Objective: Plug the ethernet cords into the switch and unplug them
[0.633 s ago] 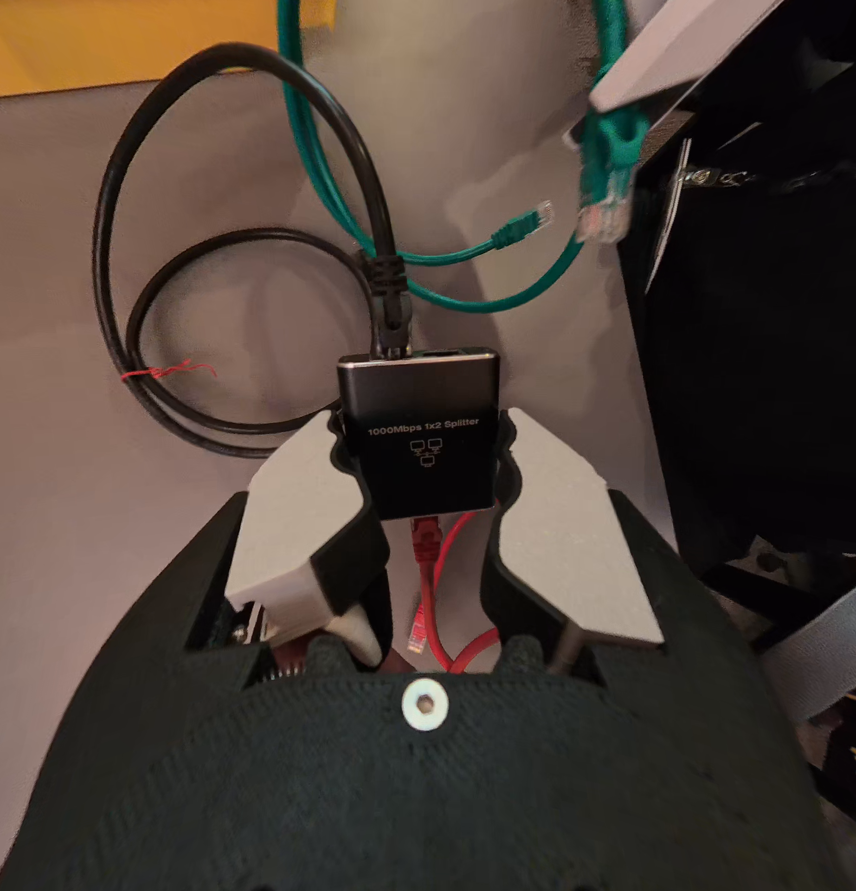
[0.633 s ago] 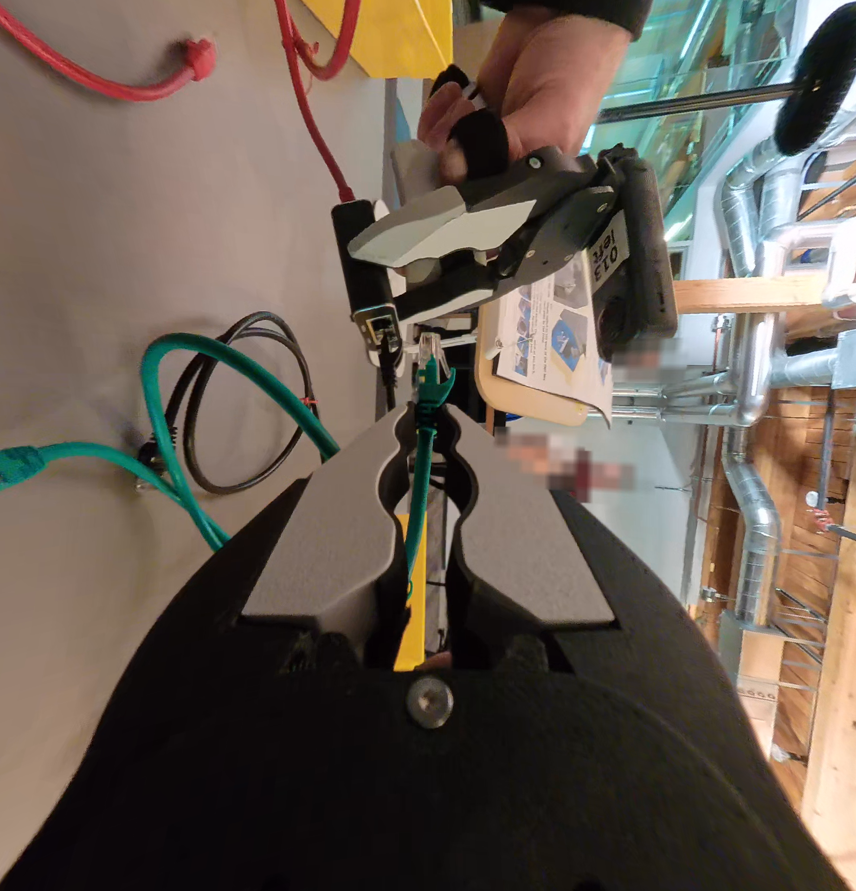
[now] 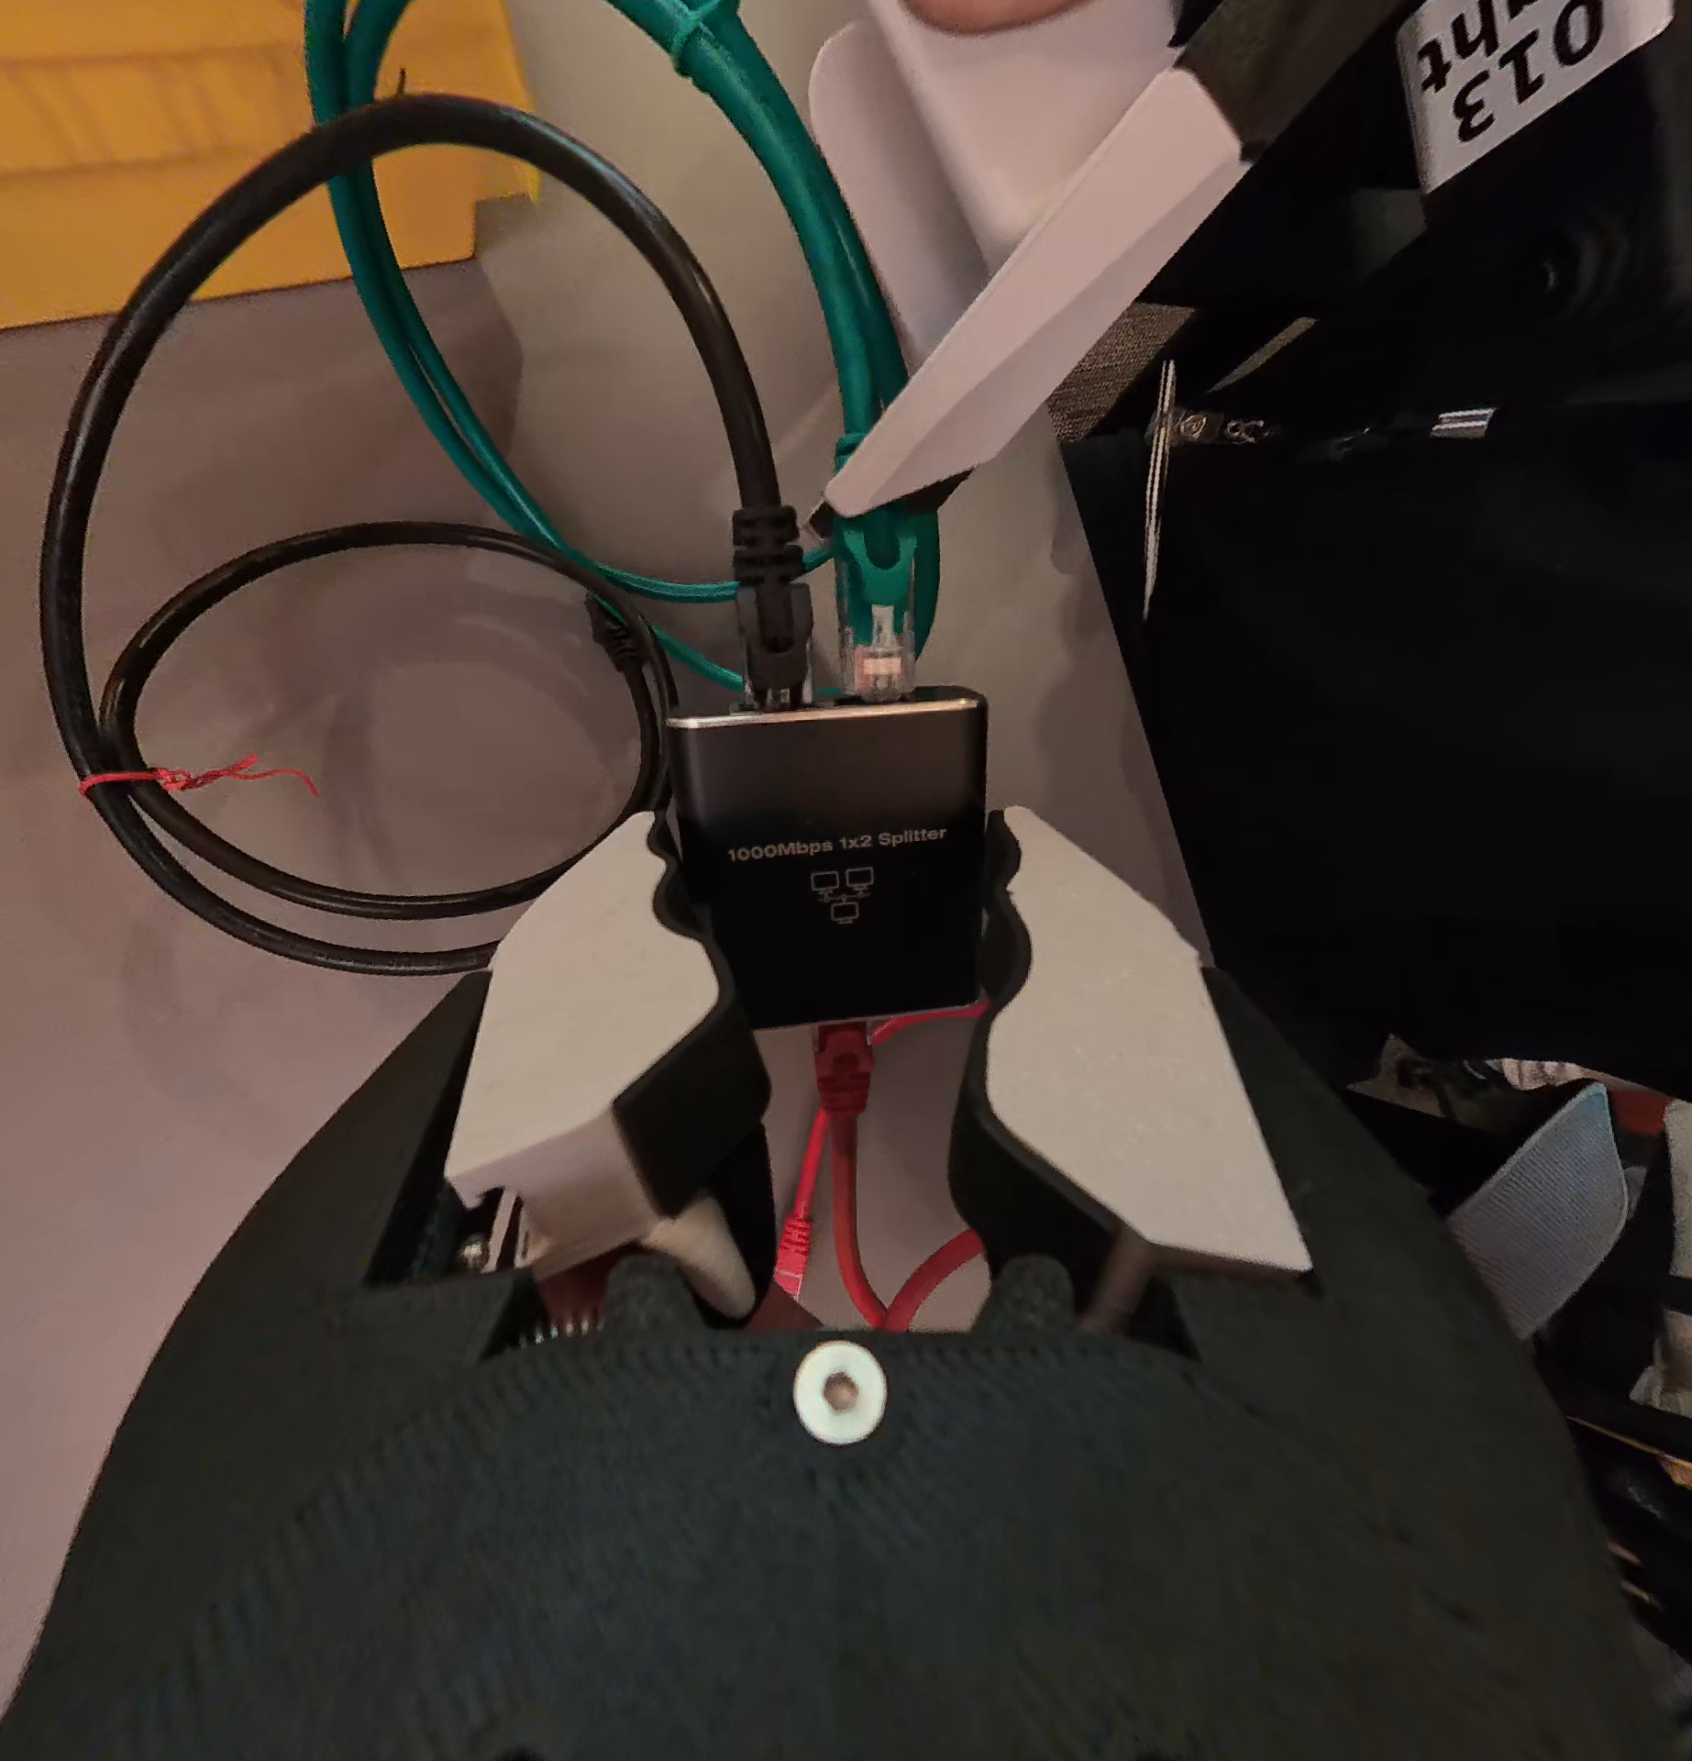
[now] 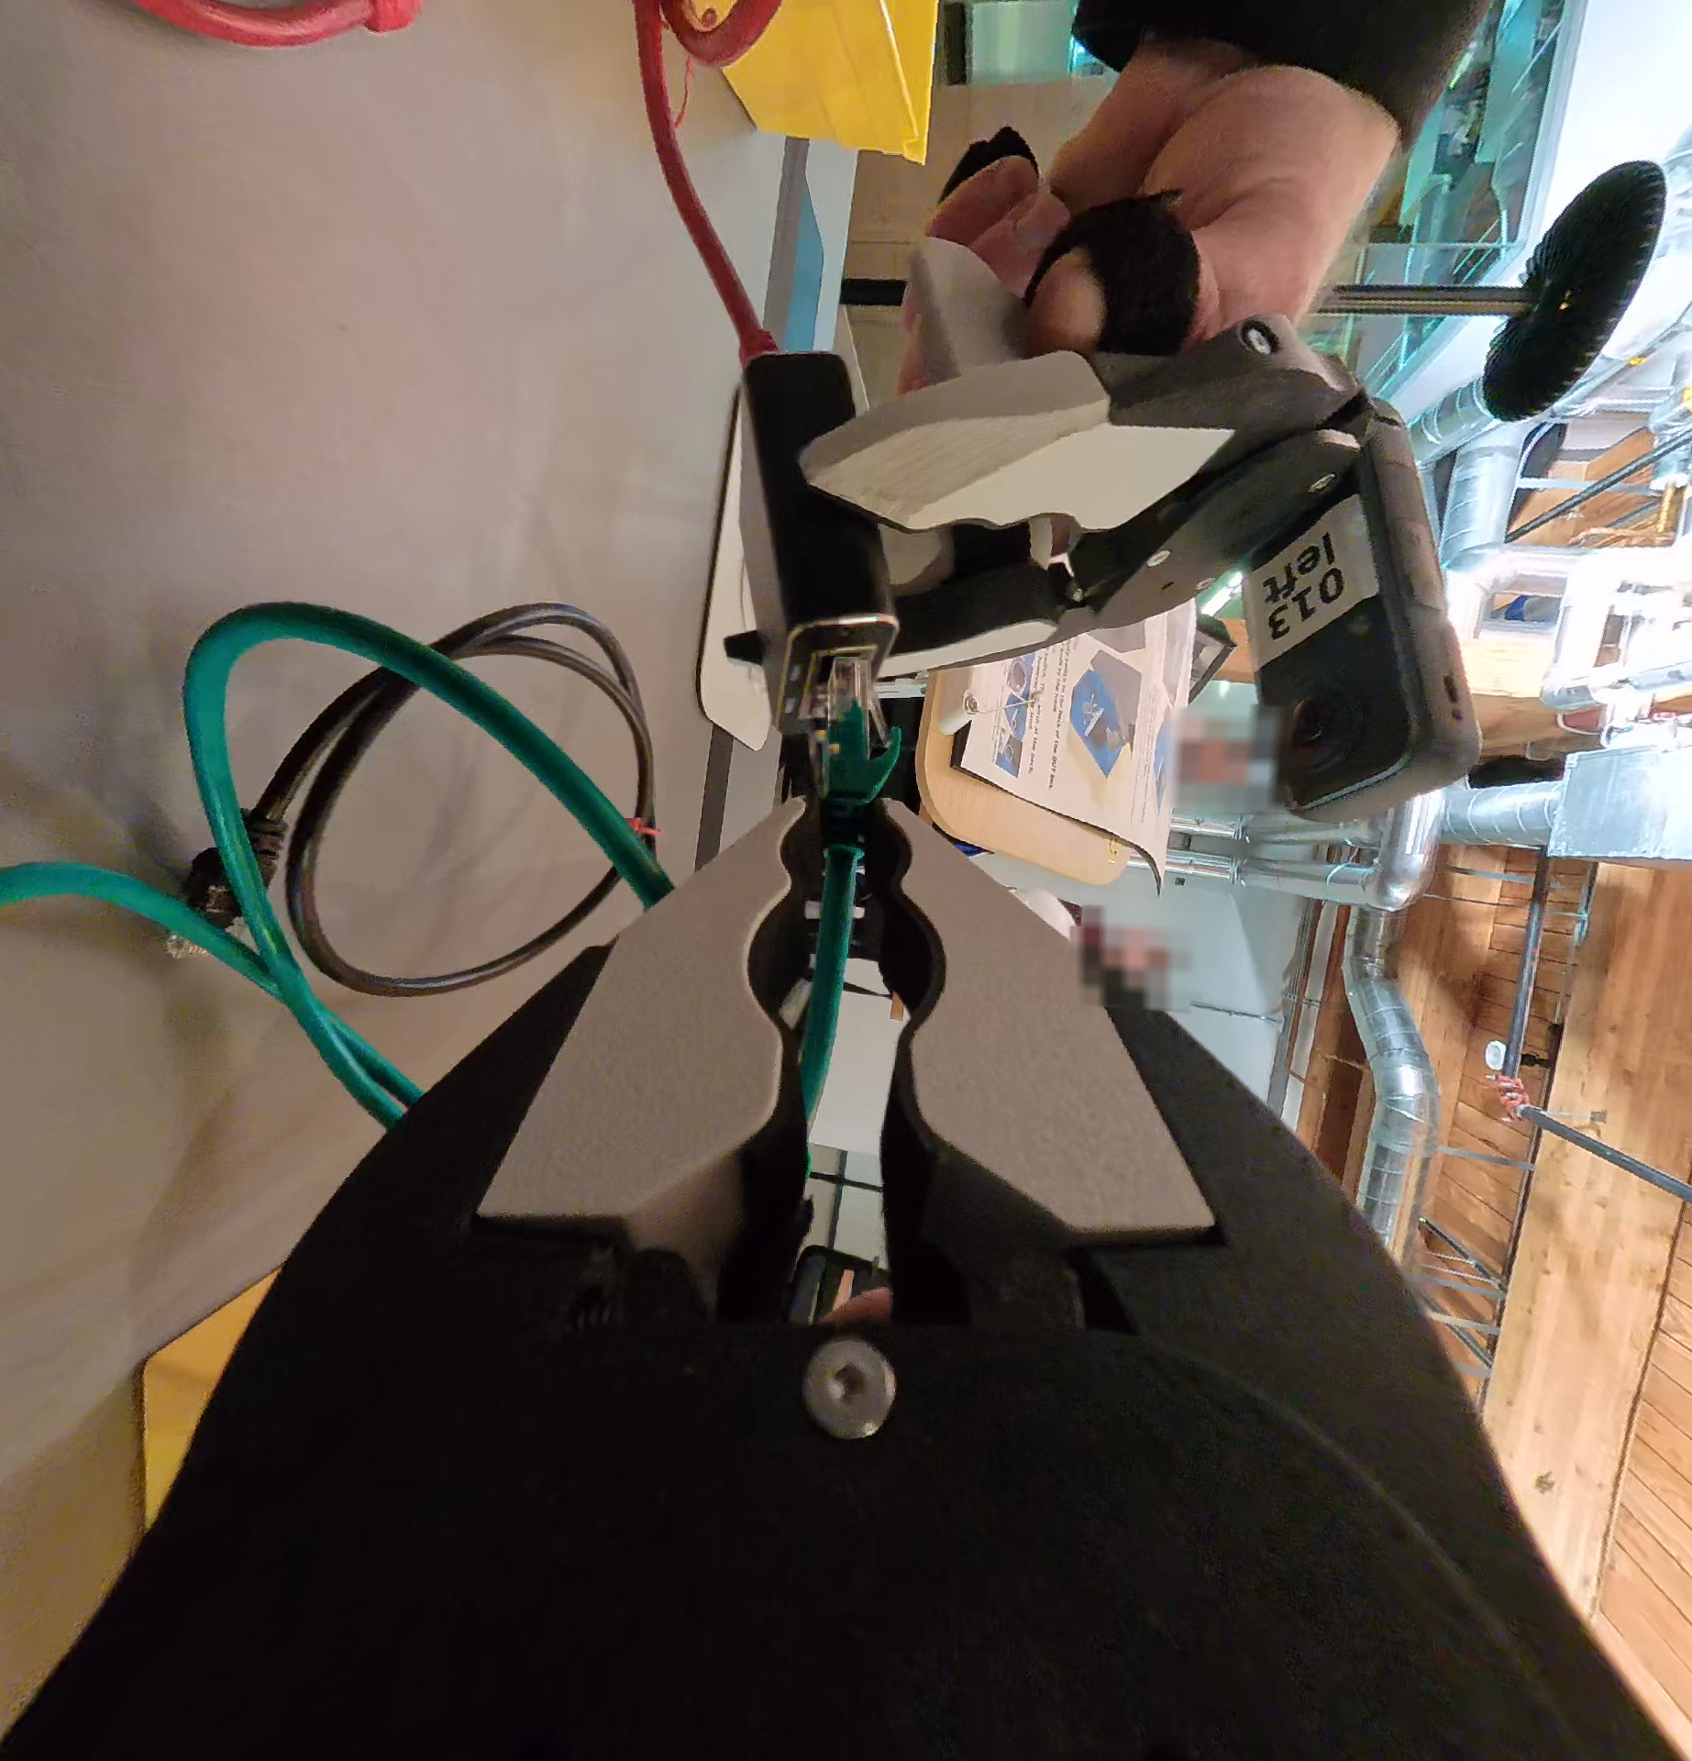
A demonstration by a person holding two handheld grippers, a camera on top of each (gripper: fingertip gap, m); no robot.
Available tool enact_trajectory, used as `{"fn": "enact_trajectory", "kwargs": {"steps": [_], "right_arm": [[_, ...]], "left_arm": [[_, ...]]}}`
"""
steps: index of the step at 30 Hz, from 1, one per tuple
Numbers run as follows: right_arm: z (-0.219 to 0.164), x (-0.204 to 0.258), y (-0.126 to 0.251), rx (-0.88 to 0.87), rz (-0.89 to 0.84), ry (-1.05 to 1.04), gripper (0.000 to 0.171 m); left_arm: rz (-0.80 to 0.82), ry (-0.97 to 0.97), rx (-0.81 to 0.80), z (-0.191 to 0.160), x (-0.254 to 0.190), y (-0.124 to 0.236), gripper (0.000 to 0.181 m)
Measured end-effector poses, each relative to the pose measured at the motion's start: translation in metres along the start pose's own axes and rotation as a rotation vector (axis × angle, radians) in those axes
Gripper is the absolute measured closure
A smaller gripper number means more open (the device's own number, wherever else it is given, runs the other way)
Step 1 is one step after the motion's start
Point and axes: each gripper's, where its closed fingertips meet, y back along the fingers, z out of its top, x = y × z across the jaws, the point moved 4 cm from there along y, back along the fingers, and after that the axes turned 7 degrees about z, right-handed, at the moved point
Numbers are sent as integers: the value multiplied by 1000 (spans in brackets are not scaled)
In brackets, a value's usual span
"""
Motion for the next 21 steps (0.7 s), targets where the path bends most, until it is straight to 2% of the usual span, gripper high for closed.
{"fn": "enact_trajectory", "kwargs": {"steps": [21], "right_arm": [[0, 7, 1, 16, 43, 48, 165]], "left_arm": [[25, 6, 54, 6, -1, -10, 129]]}}
